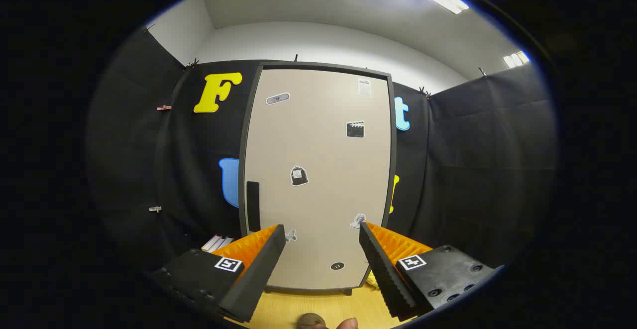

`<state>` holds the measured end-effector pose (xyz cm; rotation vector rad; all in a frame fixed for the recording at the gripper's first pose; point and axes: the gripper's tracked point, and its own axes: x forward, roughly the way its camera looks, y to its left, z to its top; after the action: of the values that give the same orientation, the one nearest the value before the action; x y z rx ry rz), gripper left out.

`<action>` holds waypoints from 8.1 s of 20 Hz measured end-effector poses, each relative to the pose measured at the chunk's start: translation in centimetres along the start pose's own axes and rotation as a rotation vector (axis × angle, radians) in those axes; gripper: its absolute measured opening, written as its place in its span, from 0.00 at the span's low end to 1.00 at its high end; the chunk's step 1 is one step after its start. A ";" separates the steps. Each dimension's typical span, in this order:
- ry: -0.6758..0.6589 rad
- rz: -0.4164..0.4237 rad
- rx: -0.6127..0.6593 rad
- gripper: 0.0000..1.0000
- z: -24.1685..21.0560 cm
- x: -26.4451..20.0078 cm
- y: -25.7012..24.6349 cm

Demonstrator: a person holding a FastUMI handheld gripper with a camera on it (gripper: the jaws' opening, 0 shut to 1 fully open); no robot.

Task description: Open the shoe cabinet door, grab the shoes and put them into the shoe cabinet, then close the shoe cabinet door.

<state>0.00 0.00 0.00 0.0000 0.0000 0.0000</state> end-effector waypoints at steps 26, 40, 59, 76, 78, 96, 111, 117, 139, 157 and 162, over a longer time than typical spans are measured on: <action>-0.010 0.109 0.065 0.98 -0.3 5.4 8.4; 0.061 0.121 0.049 0.97 -6.5 19.7 15.4; 0.076 0.096 0.071 0.27 -7.5 19.7 15.5; 0.086 0.273 0.118 0.27 -5.6 6.6 7.8; 0.086 0.286 0.112 0.27 -5.6 5.1 6.1; 0.107 0.199 0.149 0.22 -4.9 -1.5 -12.3; 0.011 0.110 0.106 0.17 -2.7 -2.2 -23.2; -0.004 0.069 0.106 0.18 -2.0 -4.1 -23.8; 0.530 0.275 0.196 0.99 -25.4 -6.8 -1.1; 0.901 0.144 0.188 0.83 -55.6 -0.5 3.7; 0.818 0.048 0.153 0.47 -57.2 2.9 2.6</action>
<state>2.86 2.59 -57.16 0.1528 0.8181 0.0484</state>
